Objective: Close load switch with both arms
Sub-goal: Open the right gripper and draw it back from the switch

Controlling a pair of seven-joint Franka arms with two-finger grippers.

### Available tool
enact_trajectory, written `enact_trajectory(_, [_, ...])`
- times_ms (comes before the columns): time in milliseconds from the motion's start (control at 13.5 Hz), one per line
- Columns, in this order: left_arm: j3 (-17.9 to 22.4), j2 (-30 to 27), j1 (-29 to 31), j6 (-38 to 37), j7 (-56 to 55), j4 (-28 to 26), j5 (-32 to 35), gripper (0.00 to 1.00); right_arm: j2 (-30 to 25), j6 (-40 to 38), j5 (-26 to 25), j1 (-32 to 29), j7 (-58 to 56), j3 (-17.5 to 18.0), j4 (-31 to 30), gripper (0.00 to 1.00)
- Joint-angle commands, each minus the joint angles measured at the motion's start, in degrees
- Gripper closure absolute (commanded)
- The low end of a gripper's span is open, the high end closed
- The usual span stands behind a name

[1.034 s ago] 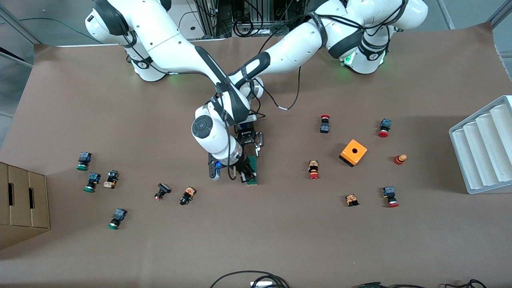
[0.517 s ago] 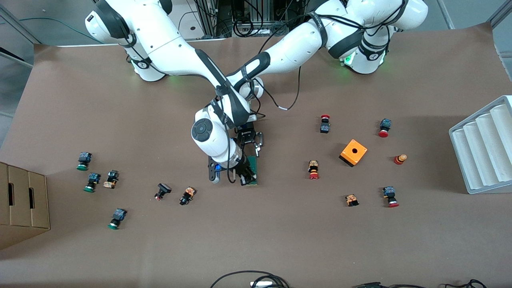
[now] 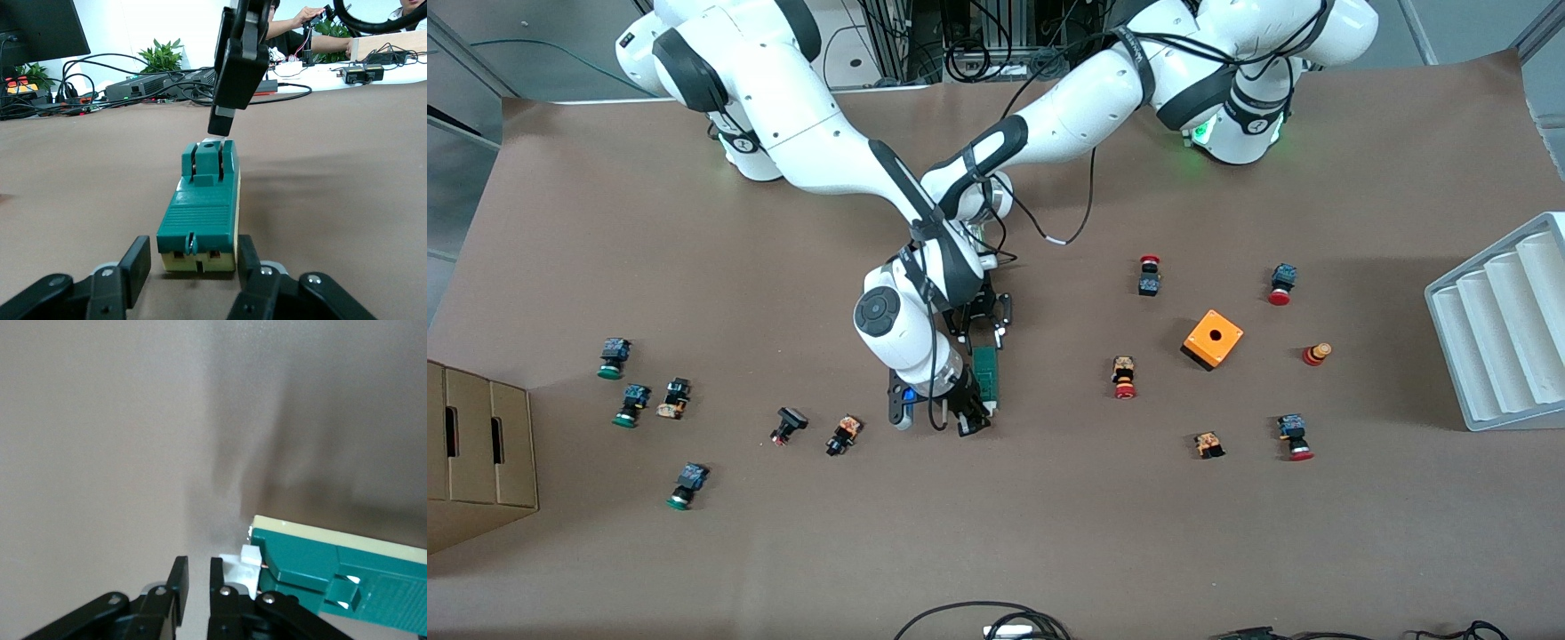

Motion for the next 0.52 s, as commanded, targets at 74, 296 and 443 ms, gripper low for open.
enact_trajectory(74, [-0.2, 0.9, 0.4, 2.1, 1.0, 0.6, 0.2, 0.39, 0.7, -1.1, 1.5, -1.0, -0.7, 0.3, 2.6, 0.73])
enact_trajectory(296, [-0.2, 0.8, 0.4, 2.1, 1.1, 0.7, 0.2, 0.35, 0.5, -2.9, 1.4, -1.8, -0.4, 0.3, 3.7, 0.61])
enact_trajectory(443, [-0.2, -0.1, 0.4, 2.7, 1.9, 0.7, -0.6, 0.28, -1.2, -6.1, 1.4, -2.8, -0.6, 0.4, 3.7, 0.27])
